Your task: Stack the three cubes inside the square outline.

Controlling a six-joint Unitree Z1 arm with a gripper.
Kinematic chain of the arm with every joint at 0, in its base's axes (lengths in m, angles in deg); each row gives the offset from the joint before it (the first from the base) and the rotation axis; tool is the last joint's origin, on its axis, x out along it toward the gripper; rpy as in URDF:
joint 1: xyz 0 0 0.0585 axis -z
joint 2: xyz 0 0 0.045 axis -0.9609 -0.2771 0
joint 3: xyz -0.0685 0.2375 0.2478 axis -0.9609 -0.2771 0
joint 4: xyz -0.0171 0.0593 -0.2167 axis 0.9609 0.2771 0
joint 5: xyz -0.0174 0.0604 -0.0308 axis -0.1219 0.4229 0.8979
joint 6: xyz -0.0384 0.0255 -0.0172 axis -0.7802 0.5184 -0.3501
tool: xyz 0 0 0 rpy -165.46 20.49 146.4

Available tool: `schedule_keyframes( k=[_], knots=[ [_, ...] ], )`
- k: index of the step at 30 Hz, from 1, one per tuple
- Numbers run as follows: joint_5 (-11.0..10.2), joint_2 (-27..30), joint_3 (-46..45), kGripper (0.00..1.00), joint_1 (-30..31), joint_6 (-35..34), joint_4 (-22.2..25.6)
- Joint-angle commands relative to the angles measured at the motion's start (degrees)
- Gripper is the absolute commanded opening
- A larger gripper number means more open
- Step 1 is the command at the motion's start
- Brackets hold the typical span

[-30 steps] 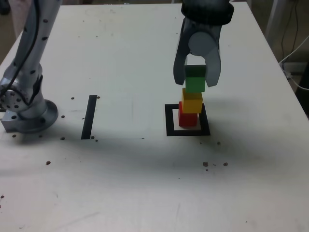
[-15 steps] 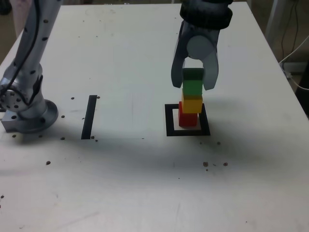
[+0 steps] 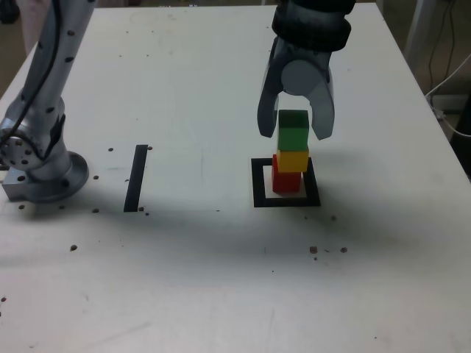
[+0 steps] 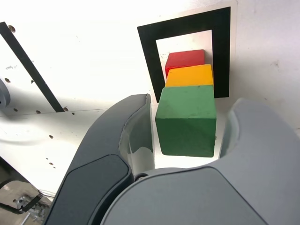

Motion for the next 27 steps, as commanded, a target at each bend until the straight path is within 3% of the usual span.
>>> schedule_keyframes(
  k=[1, 8, 14, 18, 27],
  knots=[
    [-0.4, 0.4, -0.1, 0.98, 0.1, -0.1, 1.5],
    [-4.3, 8.1, -5.4, 0.99, -0.2, -3.2, 1.4],
    [-6.5, 16.9, -17.2, 0.99, -1.5, -5.7, -0.4],
    [-7.5, 22.1, -27.8, 1.00, -1.6, -6.8, -4.7],
    [-6.8, 30.6, -50.3, 1.00, -1.7, -9.2, -16.4]
  ],
)
